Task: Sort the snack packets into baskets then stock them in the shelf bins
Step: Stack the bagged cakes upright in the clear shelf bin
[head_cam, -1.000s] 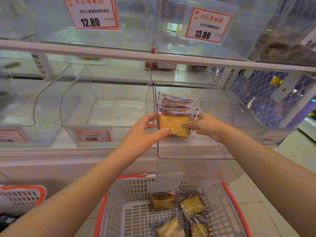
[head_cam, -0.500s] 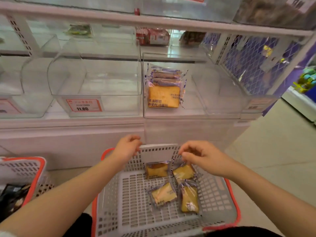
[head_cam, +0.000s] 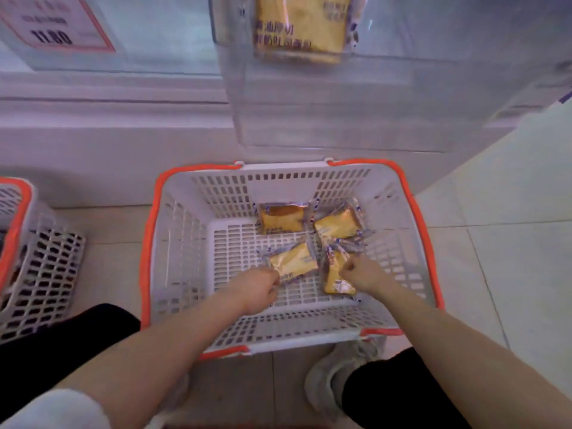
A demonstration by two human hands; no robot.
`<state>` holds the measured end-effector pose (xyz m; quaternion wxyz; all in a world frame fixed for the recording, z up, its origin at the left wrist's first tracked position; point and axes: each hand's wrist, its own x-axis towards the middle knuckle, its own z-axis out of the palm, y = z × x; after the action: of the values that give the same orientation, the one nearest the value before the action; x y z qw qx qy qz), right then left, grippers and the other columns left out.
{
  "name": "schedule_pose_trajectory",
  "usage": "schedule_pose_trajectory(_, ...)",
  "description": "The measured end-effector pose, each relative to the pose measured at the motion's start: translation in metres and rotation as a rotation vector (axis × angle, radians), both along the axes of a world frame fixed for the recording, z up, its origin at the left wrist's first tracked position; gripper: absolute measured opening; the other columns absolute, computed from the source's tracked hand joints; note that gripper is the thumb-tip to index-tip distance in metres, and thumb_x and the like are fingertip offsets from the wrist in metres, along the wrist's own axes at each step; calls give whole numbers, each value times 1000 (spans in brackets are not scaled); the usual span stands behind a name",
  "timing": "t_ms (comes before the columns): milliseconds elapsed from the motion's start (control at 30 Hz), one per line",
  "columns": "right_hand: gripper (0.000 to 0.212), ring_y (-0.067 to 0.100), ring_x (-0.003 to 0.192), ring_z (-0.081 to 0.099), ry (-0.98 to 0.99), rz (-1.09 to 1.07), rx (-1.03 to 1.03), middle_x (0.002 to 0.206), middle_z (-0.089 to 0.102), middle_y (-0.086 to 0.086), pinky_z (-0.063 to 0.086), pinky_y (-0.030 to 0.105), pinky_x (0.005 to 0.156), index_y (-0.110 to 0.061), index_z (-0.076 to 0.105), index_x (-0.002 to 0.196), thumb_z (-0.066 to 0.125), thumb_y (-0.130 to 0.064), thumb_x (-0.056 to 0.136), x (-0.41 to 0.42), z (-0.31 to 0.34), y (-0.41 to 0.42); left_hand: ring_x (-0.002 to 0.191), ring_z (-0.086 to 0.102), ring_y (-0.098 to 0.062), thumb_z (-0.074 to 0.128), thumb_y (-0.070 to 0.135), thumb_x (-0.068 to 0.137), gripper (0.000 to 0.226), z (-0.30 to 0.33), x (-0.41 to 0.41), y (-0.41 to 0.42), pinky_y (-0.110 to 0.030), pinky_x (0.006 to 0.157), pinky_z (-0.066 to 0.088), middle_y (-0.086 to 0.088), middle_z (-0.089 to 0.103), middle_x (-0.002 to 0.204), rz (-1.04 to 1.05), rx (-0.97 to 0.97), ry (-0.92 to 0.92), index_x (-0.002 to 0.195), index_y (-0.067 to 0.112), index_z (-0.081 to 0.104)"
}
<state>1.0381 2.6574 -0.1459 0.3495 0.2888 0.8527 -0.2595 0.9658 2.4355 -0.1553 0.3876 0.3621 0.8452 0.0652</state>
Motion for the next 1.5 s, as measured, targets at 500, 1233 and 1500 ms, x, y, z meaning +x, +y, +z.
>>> schedule_pose_trajectory(500, 53, 29, 91, 57, -120, -753, -94, 103, 56, 15, 47, 35, 78, -1, 40, 130, 61, -22, 86, -3, -107, 9, 91, 50, -9, 45, 24, 95, 23, -60, 13, -29, -21, 81, 40, 0, 59, 115, 286, -90, -243, 114, 18, 57)
schedule_pose_trajectory(1233, 49, 28, 103, 59, -188, -336, -224, 128, 55, 17, 47, 32, 86, 3, 45, 131, 55, -27, 93, -19, -109, -48, 100, 58, -17, 48, 20, 95, 24, -23, 0, -28, -19, 79, 42, -3, 60, 114, 567, 118, -219, 116, 14, 59)
schedule_pose_trajectory(1500, 49, 25, 108, 59, -185, -61, -30, 97, 61, 10, 43, 22, 64, 2, 34, 140, 46, -6, 94, -24, -121, -61, 92, 58, -15, 50, 18, 95, 21, -32, -15, -44, -23, 77, 45, 4, 57, 103, 718, 162, -235, 112, 15, 61)
